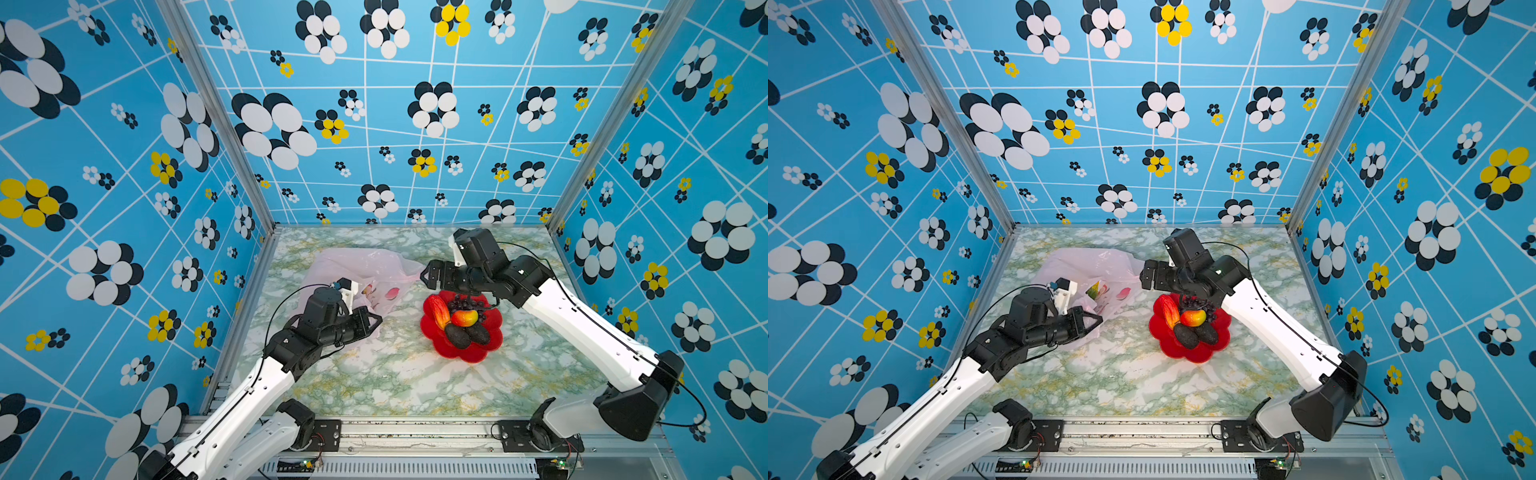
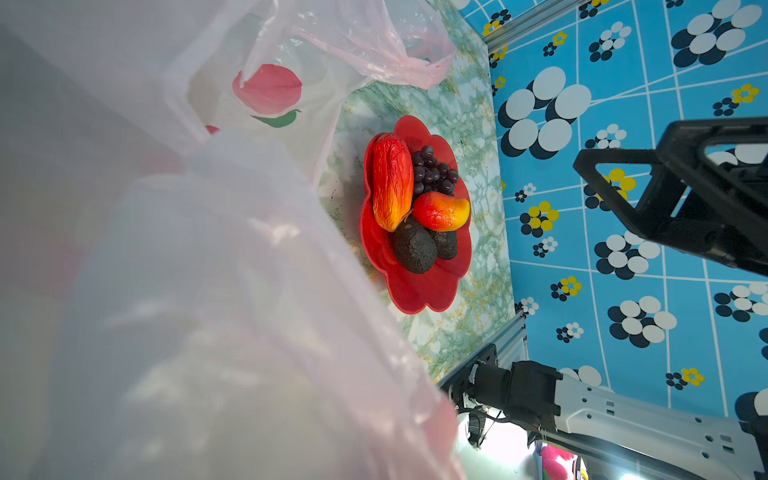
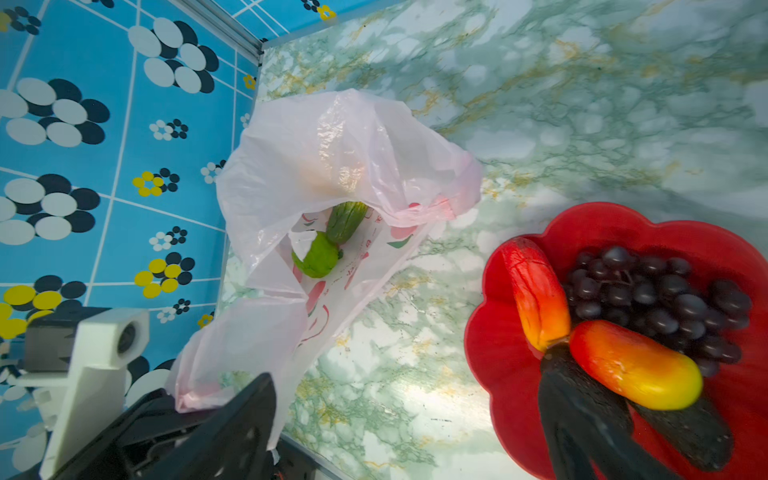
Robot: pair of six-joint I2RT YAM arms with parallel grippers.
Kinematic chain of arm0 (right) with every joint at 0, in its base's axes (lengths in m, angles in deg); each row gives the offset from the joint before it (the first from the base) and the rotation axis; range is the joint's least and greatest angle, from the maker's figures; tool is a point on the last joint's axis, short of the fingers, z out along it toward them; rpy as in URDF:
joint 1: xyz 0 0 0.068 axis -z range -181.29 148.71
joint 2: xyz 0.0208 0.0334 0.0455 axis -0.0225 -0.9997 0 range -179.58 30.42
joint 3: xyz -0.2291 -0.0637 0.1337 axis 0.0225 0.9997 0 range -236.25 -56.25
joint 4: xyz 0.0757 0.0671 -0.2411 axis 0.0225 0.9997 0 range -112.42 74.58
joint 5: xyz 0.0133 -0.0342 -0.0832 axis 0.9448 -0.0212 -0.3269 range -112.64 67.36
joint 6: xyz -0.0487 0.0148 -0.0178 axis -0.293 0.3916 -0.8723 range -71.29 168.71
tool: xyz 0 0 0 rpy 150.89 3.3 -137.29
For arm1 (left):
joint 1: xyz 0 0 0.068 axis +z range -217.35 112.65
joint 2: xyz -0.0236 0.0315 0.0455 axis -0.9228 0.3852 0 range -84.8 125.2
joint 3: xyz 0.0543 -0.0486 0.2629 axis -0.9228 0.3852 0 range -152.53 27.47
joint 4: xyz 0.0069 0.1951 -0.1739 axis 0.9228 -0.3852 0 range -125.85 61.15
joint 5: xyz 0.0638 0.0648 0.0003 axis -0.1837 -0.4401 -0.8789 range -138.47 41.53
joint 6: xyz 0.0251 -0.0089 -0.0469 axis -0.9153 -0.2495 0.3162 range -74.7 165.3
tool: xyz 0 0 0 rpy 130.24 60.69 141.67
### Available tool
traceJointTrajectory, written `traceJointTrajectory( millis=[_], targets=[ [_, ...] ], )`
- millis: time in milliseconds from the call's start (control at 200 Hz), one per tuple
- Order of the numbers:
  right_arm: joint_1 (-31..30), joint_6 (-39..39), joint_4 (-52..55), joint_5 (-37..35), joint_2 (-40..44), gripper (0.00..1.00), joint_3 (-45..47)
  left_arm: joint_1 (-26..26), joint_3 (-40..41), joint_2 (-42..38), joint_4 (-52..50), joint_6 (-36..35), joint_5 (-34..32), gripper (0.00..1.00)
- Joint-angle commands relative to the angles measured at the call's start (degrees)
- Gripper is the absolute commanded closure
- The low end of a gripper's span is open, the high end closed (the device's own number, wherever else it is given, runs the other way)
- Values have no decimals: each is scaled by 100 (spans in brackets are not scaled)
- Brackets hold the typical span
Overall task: Place the fruits into the plastic bag
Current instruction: Pick up the fruit from the plate.
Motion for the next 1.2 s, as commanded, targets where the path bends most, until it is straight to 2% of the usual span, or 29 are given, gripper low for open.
traceJointTrajectory(
  millis=[0, 220, 400, 525, 830, 1195],
  targets=[
    [142, -236, 680, -404, 265, 1, 166, 58, -136, 21, -117, -54, 99, 100],
    [350, -189, 1868, -729, 343, 1, 297, 57, -92, -58, -157, 4, 51, 100],
    [429, -123, 2082, -564, 175, 1, 640, 62, 27, -119, -44, 140, 55, 100],
    [555, 77, 1785, -471, 58, 1, 1025, 62, 132, -203, 29, 234, 24, 100],
    [1327, 874, -39, 801, -71, 4, 2222, 45, 168, -325, -38, 297, -41, 100],
    [1657, 995, -490, 1170, -712, 16, 2277, 62, 115, -302, -144, 219, -91, 100]
  ],
)
